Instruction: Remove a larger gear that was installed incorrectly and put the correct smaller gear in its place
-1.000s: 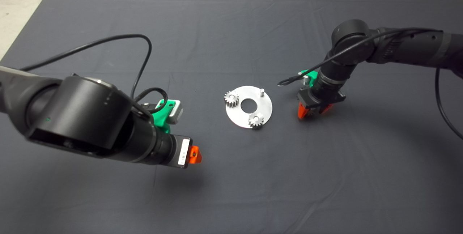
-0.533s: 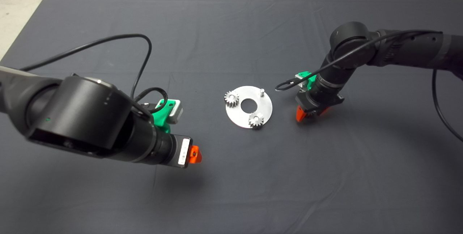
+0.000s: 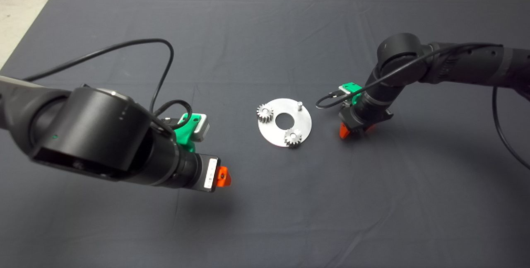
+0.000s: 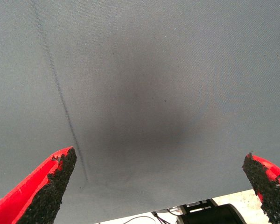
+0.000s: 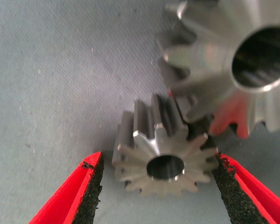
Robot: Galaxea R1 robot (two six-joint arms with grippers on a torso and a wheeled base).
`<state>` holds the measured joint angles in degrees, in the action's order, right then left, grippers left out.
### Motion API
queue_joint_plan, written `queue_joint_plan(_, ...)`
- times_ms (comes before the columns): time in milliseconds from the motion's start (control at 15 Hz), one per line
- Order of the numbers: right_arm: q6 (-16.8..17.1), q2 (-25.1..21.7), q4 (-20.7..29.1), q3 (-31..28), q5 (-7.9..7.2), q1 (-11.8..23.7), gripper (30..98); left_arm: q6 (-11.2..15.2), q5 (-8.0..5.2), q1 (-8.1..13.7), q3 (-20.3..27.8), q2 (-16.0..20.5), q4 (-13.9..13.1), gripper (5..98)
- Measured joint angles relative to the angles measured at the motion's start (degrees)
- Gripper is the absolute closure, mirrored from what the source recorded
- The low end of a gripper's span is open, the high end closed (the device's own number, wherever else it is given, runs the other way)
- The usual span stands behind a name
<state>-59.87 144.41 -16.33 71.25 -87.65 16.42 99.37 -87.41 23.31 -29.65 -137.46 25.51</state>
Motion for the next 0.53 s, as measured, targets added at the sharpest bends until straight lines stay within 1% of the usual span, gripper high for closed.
queue_joint_plan(533,0.0,0.71,-2.16,-0.17,0.01,-0.09,67.0,0.0,0.0,0.0,0.0,0.0,0.02,11.5)
